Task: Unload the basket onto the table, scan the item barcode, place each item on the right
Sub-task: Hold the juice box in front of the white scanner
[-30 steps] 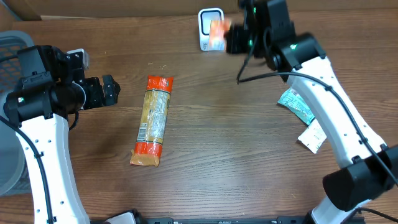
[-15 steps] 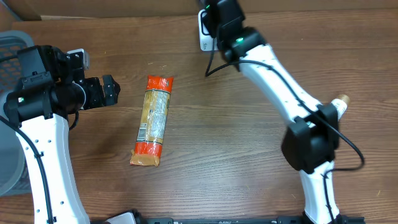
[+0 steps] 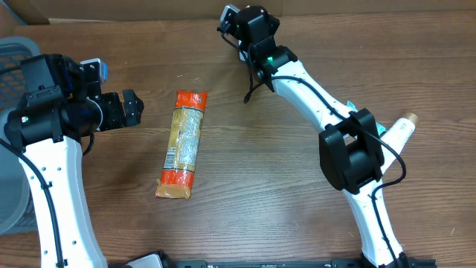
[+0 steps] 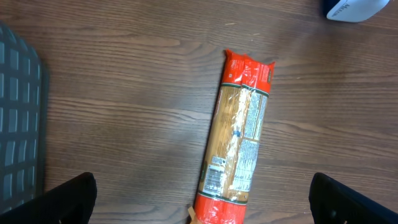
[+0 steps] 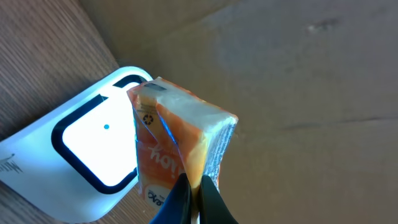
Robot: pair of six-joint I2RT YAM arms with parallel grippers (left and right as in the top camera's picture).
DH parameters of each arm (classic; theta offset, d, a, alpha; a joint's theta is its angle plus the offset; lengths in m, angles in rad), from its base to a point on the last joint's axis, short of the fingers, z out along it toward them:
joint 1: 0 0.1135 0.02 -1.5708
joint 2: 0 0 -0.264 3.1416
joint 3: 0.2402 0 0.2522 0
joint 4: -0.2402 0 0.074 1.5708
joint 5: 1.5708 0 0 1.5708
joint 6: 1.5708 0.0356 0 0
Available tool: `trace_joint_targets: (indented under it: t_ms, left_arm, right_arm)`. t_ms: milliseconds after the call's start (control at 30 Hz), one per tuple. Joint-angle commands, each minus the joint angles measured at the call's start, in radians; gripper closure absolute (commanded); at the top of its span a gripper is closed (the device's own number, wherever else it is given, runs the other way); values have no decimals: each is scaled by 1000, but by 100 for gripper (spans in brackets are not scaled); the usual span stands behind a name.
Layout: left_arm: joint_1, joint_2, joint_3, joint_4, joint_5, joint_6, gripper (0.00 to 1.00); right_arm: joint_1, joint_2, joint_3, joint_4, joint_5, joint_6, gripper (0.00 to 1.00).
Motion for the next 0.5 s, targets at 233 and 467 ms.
trace_joint_targets:
  t_ms: [233,467]
  left_arm:
    - [-5,-17,19,1,12,23,0]
    - [-5,-17,19,1,12,23,0]
  right_arm:
    - [-12,31,6,18,8,-31,96]
    - [-12,30,6,2,8,-17,96]
